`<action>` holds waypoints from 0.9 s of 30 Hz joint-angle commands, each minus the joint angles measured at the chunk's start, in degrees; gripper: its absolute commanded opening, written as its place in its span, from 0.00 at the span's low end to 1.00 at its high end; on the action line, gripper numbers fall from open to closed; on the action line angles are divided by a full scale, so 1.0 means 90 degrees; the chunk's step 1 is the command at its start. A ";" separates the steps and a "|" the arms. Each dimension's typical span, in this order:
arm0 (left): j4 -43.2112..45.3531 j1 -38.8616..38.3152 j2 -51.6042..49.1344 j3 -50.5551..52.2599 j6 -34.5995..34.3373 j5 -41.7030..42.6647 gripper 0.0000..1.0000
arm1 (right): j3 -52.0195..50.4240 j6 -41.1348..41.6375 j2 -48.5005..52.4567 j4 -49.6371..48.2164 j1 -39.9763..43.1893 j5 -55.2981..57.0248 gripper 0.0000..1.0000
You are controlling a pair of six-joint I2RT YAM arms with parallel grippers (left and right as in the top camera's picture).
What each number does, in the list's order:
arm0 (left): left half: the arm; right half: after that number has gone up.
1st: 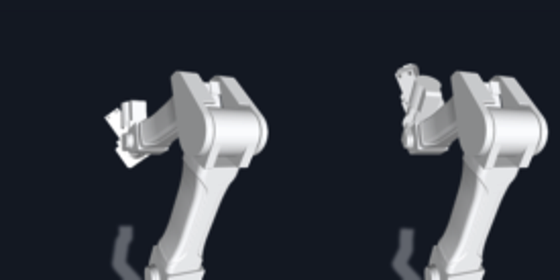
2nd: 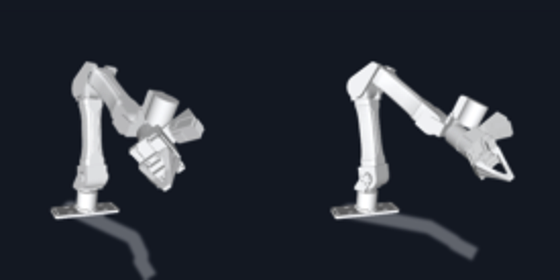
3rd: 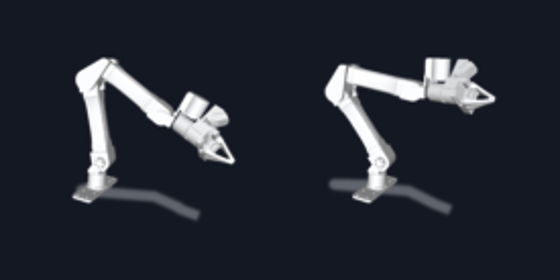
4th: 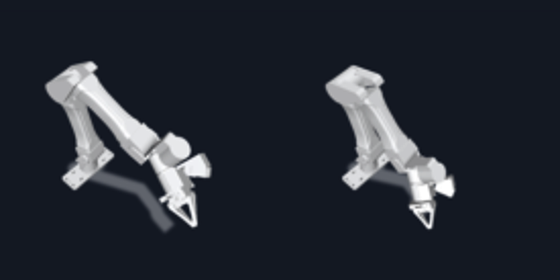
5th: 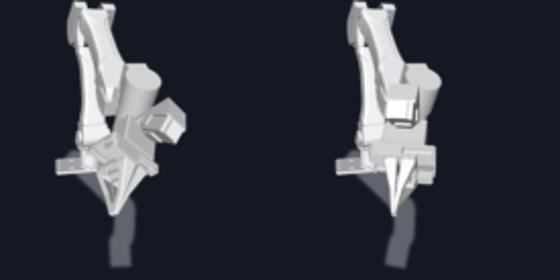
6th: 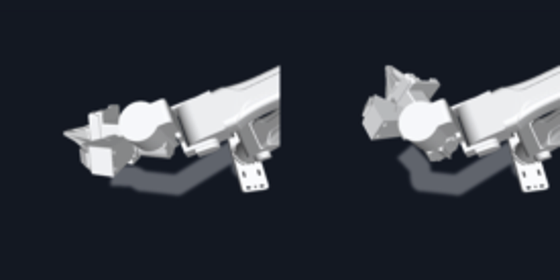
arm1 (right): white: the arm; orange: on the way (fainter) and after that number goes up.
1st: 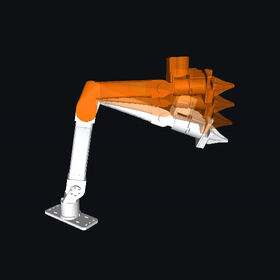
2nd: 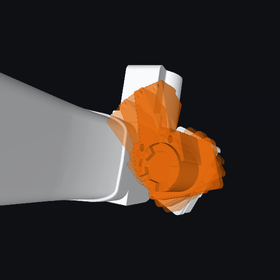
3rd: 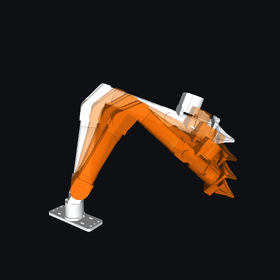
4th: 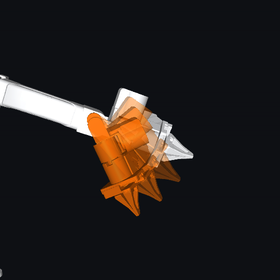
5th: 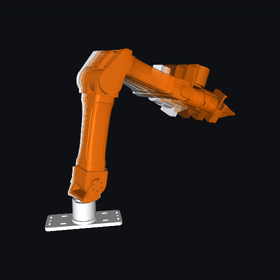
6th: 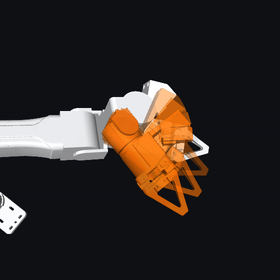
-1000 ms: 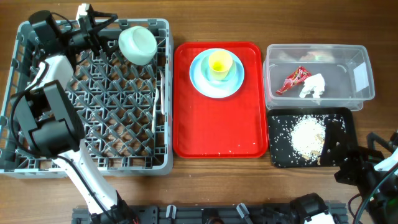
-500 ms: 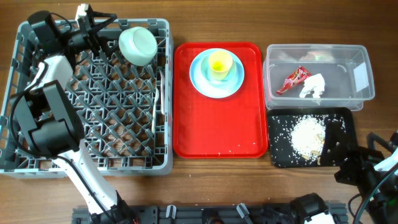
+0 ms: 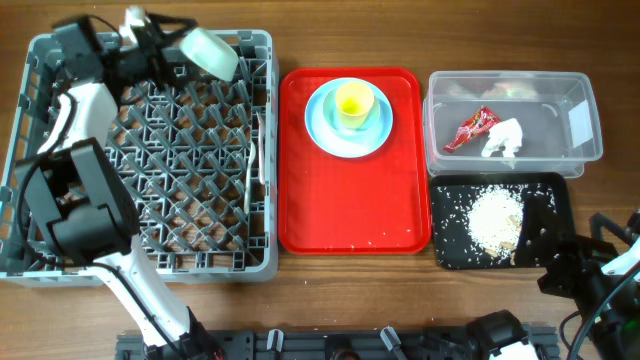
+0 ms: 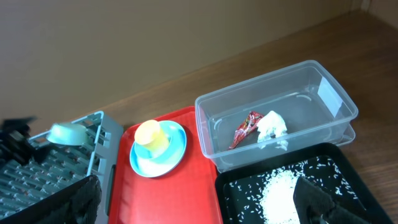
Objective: Sort waste into correct bins and load items into the dishwasher rack
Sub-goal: 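Lower the green bowl into the rack slots with the left gripper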
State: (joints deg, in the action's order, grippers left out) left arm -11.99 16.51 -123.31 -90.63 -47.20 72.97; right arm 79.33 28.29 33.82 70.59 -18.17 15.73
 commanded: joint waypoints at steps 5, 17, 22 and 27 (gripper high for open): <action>-0.2419 -0.0053 0.0614 0.0080 0.3036 -0.2880 1.00 | 0.0029 0.0039 -0.0022 -0.0019 0.0029 0.0107 1.00; -0.4388 -0.0597 0.2953 0.0080 0.3055 -0.5673 1.00 | 0.0029 0.0039 -0.0022 -0.0019 0.0029 0.0107 1.00; -0.3881 -0.0937 0.2951 0.0080 0.2817 -0.5544 0.86 | 0.0029 0.0039 -0.0022 -0.0019 0.0029 0.0107 1.00; -0.2885 -0.1877 0.2878 0.0080 0.2647 -0.7363 0.04 | 0.0029 0.0039 -0.0022 -0.0019 0.0029 0.0107 1.00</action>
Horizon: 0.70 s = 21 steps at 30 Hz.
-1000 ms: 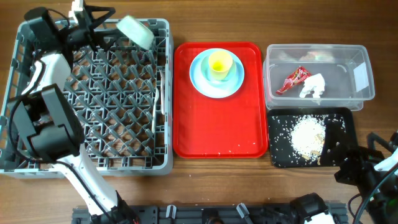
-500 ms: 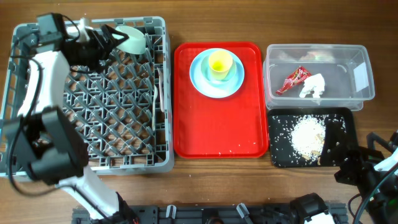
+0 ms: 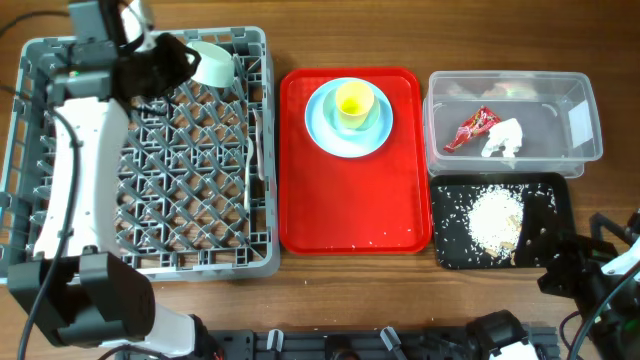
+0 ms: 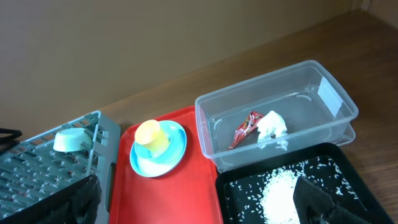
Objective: Sort waste into correct bins and load items into the dishwasher rack
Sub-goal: 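Lower the green bowl into the rack slots with the left gripper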
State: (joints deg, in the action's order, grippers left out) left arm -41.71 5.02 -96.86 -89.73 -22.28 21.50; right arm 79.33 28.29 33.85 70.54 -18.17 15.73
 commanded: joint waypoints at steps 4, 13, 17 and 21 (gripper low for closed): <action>0.1100 -0.1260 -0.0585 -0.0019 -0.0046 -0.3313 0.04 | 0.0029 0.0039 -0.0024 -0.0015 0.0029 0.0107 1.00; 0.2263 -0.0996 -0.2135 -0.0019 -0.0044 -0.3558 0.04 | 0.0029 0.0039 -0.0024 -0.0015 0.0029 0.0107 1.00; 0.1744 -0.0950 -0.1838 -0.0022 0.0265 -0.3689 0.04 | 0.0029 0.0039 -0.0024 -0.0015 0.0029 0.0107 1.00; 0.0704 -0.0959 -0.1256 -0.0032 0.0262 -0.3801 0.04 | 0.0029 0.0039 -0.0024 -0.0015 0.0029 0.0107 1.00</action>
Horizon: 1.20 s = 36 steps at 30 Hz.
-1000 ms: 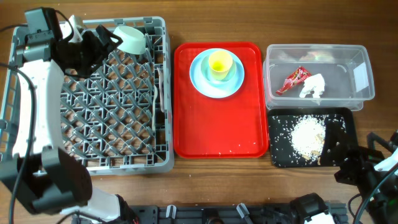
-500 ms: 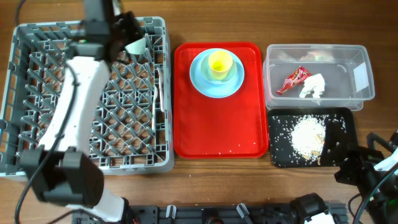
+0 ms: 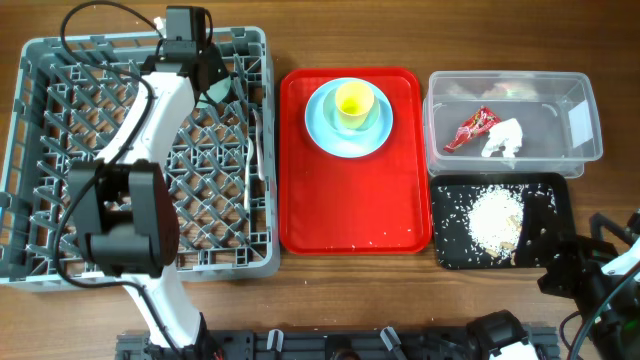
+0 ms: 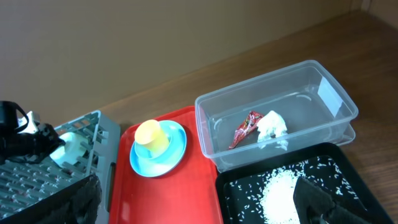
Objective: Sort waste into correct bins and load items into the dishwasher rack
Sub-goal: 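Lower the green bowl into the rack slots with the left gripper, then move the left gripper to the yellow cup on the blue plate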
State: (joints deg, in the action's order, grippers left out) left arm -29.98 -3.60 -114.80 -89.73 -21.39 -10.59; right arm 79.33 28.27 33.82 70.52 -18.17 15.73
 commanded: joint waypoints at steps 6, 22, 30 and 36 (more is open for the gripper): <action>-0.1372 -0.0192 0.1858 -0.0032 0.0078 0.0260 0.04 | 0.0029 0.0041 -0.0022 -0.0012 0.0029 0.0107 1.00; -0.2144 -0.1620 0.0916 -0.0029 -0.0172 0.0862 0.27 | 0.0029 0.0044 -0.0022 -0.0012 0.0029 0.0107 1.00; -0.2171 -0.1617 0.0527 -0.0029 -0.0170 0.0857 0.27 | 0.0029 0.0039 -0.0022 -0.0012 0.0029 0.0107 1.00; -0.2174 -0.1620 0.0525 -0.0029 -0.0170 0.0520 0.27 | 0.0029 0.0041 -0.0022 -0.0012 0.0029 0.0107 1.00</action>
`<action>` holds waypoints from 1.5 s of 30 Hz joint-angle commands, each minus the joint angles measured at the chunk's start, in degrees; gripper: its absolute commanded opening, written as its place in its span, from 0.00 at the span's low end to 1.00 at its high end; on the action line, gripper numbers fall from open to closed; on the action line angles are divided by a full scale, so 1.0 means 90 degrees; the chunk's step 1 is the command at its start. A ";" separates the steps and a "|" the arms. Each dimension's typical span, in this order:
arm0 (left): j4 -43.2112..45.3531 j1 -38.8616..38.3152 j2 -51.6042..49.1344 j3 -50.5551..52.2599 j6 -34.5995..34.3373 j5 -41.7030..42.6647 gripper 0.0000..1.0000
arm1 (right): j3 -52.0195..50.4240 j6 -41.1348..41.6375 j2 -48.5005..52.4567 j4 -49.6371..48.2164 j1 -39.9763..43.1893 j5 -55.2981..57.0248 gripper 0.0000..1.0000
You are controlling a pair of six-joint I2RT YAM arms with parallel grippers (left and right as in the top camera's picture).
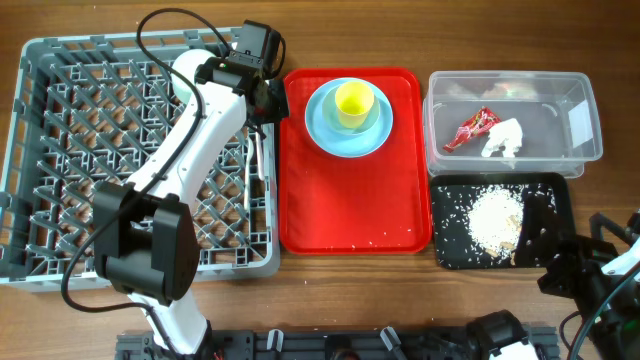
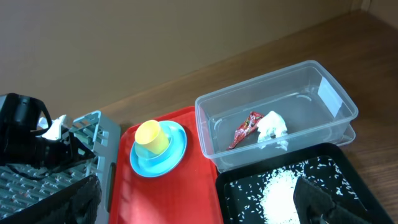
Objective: Sort waste into correct bins and load items into the dishwasher rack
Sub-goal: 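Move the left gripper to the yellow cup on the blue plate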
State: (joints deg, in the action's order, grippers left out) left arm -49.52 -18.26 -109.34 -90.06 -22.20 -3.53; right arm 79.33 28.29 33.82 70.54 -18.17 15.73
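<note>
A yellow cup [image 1: 353, 101] stands on a light blue plate [image 1: 325, 131] at the back of the red tray [image 1: 350, 210]. My left gripper [image 1: 270, 98] hangs over the right edge of the grey dishwasher rack [image 1: 60, 170], just left of the plate, and looks open with nothing in it. The pale bowl does not show; the left arm covers that corner of the rack. My right gripper [image 2: 198, 186] is open and low at the table's front right, its fingers [image 2: 320, 202] wide apart over the black tray.
A clear bin [image 1: 575, 150] at the back right holds a red wrapper [image 1: 472, 127] and a crumpled white tissue [image 1: 503, 138]. In front of it a black tray [image 1: 450, 245] holds spilled rice [image 1: 495, 220]. A pale utensil [image 1: 254, 165] lies along the rack's right side.
My left gripper has moved right from the rack's back right corner to the rack's edge beside the red tray. The pale bowl there is now hidden. The right arm has not moved.
My left gripper held a pale bowl above the rack's back edge. Then it was lower over the rack's back right part, then right at that corner with the bowl in the rack. Now the gripper is beside the tray without it.
</note>
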 commanded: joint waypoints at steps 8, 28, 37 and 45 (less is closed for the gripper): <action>-0.0005 0.0010 -0.0403 0.0007 -0.0080 -0.0262 0.13 | 0.0029 0.0039 -0.0022 -0.0015 0.0029 0.0107 1.00; -0.0763 -0.0073 -0.0384 0.0007 0.0107 -0.0255 0.04 | 0.0029 0.0039 -0.0022 -0.0015 0.0029 0.0107 1.00; -0.0316 -0.0396 -0.0384 0.0007 0.0087 -0.0279 0.13 | 0.0029 0.0039 -0.0022 -0.0015 0.0029 0.0107 1.00; -0.0260 -0.0277 -0.0304 0.0002 0.0112 -0.1154 0.36 | 0.0029 0.0039 -0.0022 -0.0015 0.0029 0.0107 1.00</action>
State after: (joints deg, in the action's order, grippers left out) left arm -52.16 -20.64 -111.90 -90.50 -20.80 -8.08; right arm 79.33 28.29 33.82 70.54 -18.17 15.73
